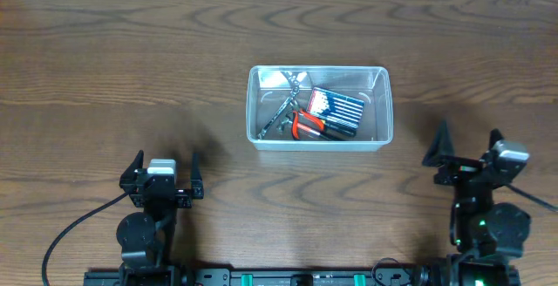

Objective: Pack container

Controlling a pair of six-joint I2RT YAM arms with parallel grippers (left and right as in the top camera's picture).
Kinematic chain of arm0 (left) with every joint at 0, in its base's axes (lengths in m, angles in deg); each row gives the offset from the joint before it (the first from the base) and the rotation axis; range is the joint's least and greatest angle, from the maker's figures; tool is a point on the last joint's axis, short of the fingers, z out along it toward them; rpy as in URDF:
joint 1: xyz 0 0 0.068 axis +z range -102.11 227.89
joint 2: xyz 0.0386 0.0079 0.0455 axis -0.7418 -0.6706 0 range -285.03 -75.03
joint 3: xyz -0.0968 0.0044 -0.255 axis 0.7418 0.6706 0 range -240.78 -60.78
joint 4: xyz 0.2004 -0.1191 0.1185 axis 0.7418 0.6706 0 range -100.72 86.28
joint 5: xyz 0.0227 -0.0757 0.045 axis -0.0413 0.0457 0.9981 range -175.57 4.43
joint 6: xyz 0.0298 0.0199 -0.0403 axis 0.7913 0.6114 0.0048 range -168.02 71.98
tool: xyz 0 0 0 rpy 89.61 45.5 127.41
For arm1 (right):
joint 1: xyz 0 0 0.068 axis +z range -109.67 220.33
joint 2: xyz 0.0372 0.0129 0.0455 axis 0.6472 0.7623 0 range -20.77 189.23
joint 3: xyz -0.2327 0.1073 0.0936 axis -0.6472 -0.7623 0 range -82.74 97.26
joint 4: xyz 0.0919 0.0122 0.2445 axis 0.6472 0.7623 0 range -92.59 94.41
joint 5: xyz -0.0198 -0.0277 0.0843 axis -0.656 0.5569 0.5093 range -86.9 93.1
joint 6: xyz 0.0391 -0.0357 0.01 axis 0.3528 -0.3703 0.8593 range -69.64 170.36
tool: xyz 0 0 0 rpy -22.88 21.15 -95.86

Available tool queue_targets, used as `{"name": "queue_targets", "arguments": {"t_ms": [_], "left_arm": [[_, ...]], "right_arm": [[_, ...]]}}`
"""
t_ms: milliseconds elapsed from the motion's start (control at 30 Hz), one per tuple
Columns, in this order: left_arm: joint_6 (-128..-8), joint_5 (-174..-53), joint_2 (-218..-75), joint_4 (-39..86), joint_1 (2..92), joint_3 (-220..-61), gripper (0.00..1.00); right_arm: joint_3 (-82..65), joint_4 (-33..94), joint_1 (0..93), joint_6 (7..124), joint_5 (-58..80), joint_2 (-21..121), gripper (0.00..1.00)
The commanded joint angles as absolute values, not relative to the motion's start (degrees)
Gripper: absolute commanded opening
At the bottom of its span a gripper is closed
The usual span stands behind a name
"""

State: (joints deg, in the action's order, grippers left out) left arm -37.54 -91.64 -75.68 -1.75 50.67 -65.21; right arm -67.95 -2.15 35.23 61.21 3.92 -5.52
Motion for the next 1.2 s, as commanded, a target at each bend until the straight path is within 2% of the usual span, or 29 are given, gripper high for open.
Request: {"name": "queue_targets", "arguments": {"t_ms": [0,233,733,1167], "left_arm": [[-38.0,-92.4,-75.6,-1.2,50.5,-63.6,0.98],[-38.0,-92.4,-75.6,-1.2,50.5,-63.6,0.98],[-38.0,-92.4,-75.6,-1.2,50.5,-63.6,0.98],[-38.0,-92.4,-75.6,-1.2,50.5,-63.6,0.98]], "right_arm": [[-71.1,-4.7,37.6,60.1,4.2,-7.7,0.99],[-75.3,-6.5,41.0,57.8,4.2,-10.1,0.99],[-81.0,-5.1,41.2,57.3,4.2,-20.4,0.99],[-81.0,4.7,41.1,47.9,5.0,-20.5,0.99]]}}
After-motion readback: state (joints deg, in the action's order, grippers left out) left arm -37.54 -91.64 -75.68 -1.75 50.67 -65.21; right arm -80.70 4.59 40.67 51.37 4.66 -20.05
